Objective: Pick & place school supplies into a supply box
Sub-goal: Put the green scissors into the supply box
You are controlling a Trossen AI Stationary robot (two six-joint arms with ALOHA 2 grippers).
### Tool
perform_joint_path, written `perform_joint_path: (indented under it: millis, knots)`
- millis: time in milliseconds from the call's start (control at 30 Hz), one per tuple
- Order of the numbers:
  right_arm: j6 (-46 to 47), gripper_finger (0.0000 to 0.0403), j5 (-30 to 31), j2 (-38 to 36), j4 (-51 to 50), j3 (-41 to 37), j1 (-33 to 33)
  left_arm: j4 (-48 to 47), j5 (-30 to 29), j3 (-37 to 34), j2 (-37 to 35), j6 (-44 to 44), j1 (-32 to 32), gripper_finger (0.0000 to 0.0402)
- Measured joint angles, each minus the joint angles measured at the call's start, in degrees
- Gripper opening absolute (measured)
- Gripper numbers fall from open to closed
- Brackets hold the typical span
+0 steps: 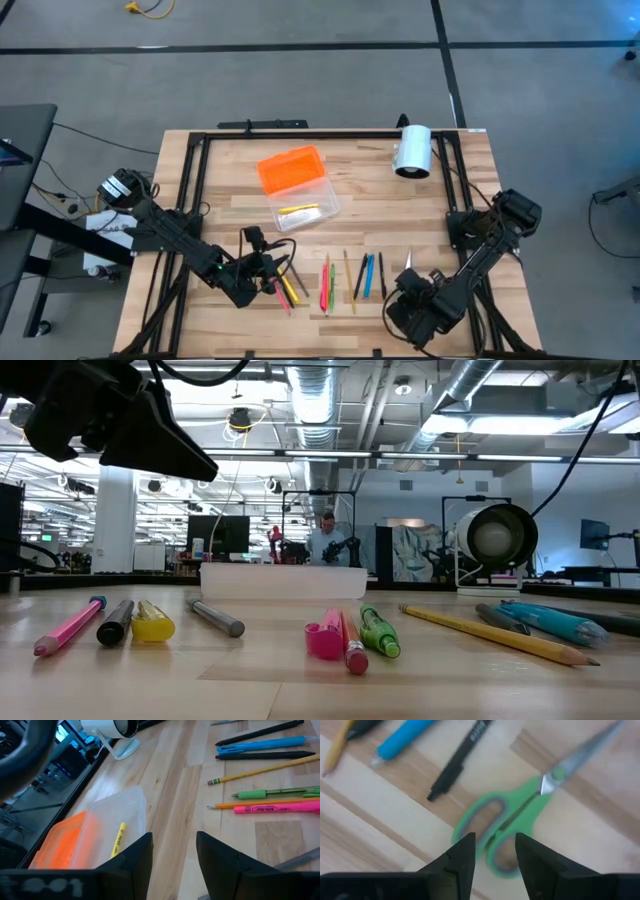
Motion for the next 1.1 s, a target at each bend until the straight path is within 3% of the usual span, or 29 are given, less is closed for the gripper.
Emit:
perform_joint_path:
  millis: [267,533,1100]
  knots:
    - [0.40,0.0134,-0.25,0.43,4.50,-0.90,-0.17,-0.52,0.09,0.00,0.01,-0.21,0.00,0.0144]
    - [0.19,0.0134,-6.86,4.68,6.11,-1.48,-0.46,-0.56,0.12,0.00,0.01,-0.24,0.00,0.0144]
    - [-1.86,0.0134,-6.79,4.24,10.39,-5.96,-0.48,-1.25,0.18,0.00,0.03,-1.03,0.00,0.0144]
